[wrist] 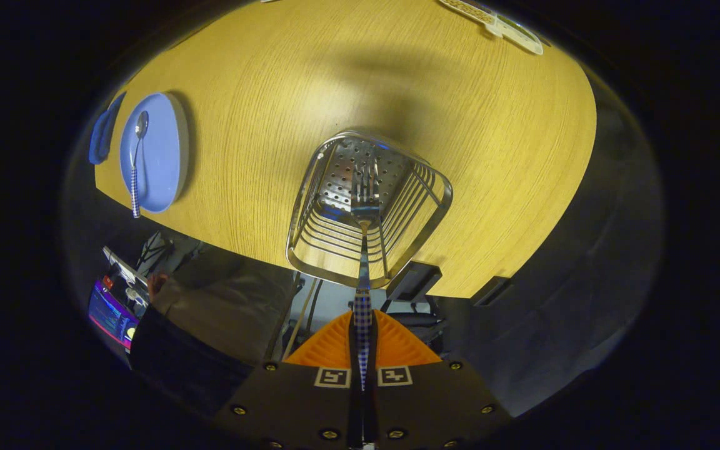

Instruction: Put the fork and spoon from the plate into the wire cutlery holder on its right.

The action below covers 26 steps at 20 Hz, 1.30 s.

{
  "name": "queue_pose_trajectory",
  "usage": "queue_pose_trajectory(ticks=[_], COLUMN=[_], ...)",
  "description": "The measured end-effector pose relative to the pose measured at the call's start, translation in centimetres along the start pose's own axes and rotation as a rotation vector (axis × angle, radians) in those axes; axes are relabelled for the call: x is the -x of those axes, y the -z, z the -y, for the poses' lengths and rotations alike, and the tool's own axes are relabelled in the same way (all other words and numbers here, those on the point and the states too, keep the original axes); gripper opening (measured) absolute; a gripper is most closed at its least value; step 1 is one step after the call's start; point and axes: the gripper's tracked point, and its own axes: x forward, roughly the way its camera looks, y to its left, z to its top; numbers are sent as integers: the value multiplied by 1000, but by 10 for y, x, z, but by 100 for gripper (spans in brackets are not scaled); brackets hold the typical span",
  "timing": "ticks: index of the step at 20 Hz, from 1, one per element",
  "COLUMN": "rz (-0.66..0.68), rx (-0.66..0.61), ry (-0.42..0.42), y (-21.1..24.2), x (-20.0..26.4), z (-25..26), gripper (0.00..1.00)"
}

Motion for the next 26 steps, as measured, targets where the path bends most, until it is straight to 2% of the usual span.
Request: queue_pose_trajectory(ticks=[2, 4, 5, 8, 10, 13, 14, 17, 18, 19, 20, 22, 26], rz=[3, -11, -25, -65, -75, -48, -44, -2, 31, 68, 113, 218, 358], rx=[-7, -23, -24, -20, -32, -24, -24, -1, 4, 8, 1, 2, -29], ry=[18, 3, 1, 8, 13, 13, 4, 19, 23, 20, 27, 48, 39], y=[-11, -18, -18, -18, -19, -19, -18, -14, -11, -8, -5, -5, 1], x=[-3, -1, -1, -3, -4, -6, -1, 20, 24, 28, 29, 29, 45], z=[3, 0, -1, 0, 2, 6, 5, 9, 10, 9, 9, 10, -6], gripper=[2, 1, 7, 7, 12, 15, 33, 37, 52, 59, 76, 96, 96])
